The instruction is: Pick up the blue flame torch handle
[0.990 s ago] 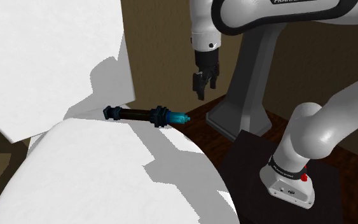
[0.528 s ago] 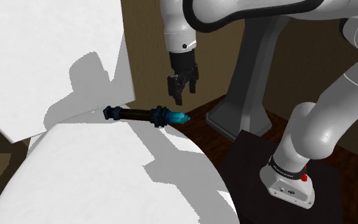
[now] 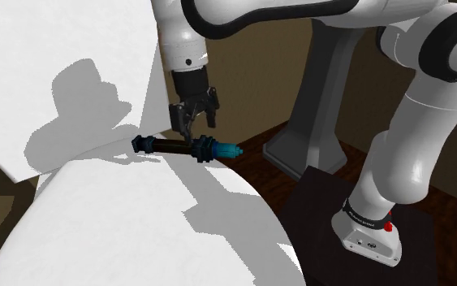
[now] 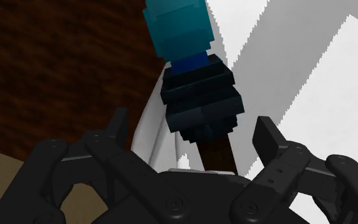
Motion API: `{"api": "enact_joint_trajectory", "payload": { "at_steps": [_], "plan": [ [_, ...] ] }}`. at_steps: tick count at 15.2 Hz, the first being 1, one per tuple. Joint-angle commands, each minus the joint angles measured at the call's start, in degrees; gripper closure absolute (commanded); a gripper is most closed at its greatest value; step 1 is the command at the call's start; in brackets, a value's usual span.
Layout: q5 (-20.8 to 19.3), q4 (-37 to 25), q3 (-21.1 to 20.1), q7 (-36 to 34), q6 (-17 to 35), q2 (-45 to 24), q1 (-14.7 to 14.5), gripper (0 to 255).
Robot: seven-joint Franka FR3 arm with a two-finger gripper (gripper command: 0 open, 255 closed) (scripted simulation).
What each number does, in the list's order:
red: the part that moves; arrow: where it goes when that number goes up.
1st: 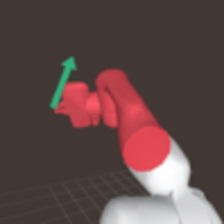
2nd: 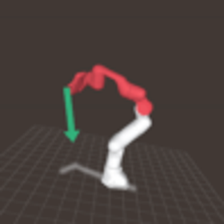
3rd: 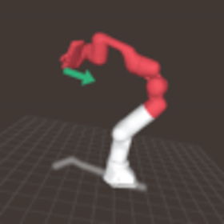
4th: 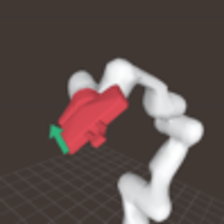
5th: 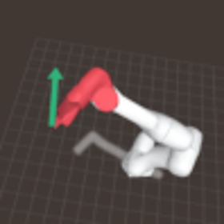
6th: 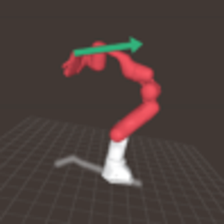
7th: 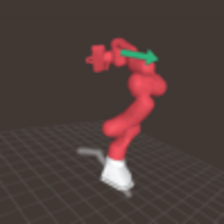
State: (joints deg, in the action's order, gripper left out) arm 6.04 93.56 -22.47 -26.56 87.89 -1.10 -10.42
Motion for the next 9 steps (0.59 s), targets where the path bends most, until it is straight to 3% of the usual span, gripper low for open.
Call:
{"api": "enact_joint_trajectory", "payload": {
  "at_steps": [1, 9],
  "plan": [
    [-0.4, -1.9, -0.5, -0.9, 0.2, -2.2, -0.6, 0],
    [-0.2, 3.8, -0.5, -0.2, 5.4, -1.6, -0.5, 0]
  ]
}}
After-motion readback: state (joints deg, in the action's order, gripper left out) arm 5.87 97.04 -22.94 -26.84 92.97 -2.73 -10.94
